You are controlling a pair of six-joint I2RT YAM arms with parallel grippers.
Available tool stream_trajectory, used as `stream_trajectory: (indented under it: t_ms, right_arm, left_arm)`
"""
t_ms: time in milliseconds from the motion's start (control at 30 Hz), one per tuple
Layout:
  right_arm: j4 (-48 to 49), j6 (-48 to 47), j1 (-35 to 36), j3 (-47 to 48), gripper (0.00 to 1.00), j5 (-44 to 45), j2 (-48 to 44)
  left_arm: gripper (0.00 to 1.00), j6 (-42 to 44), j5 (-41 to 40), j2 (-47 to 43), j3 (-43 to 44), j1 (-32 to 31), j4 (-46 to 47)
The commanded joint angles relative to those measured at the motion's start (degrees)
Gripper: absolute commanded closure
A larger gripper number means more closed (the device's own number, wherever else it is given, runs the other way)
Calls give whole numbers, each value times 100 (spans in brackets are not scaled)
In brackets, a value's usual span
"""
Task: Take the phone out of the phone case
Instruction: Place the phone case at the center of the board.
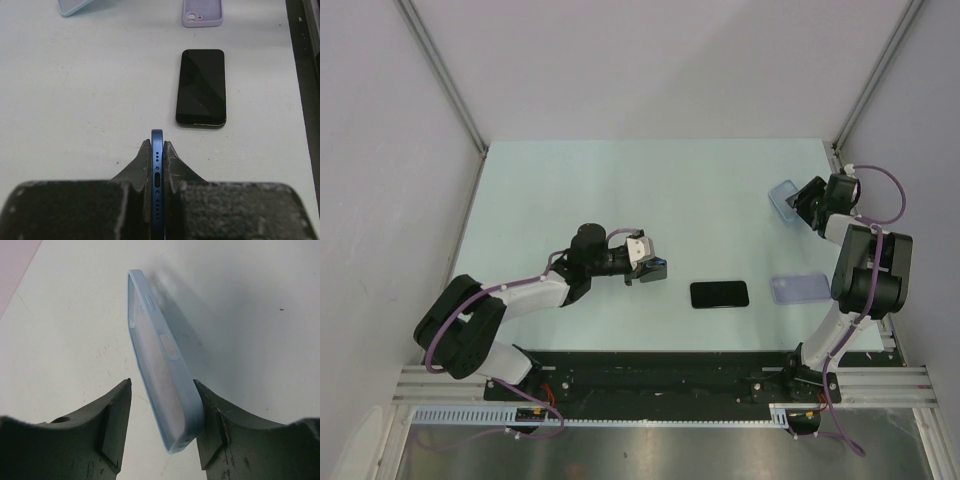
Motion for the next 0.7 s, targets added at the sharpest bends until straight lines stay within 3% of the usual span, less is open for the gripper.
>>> stream_trajectory:
  t_ms: [0, 667]
  right_arm:
    - [-333, -162, -29, 318, 45, -163, -157]
    - [-1248, -619, 51, 318, 42, -224, -148]
  left_arm:
    - [100, -21, 183, -72, 72, 15, 187]
    - [100, -21, 192, -89, 63, 15, 195]
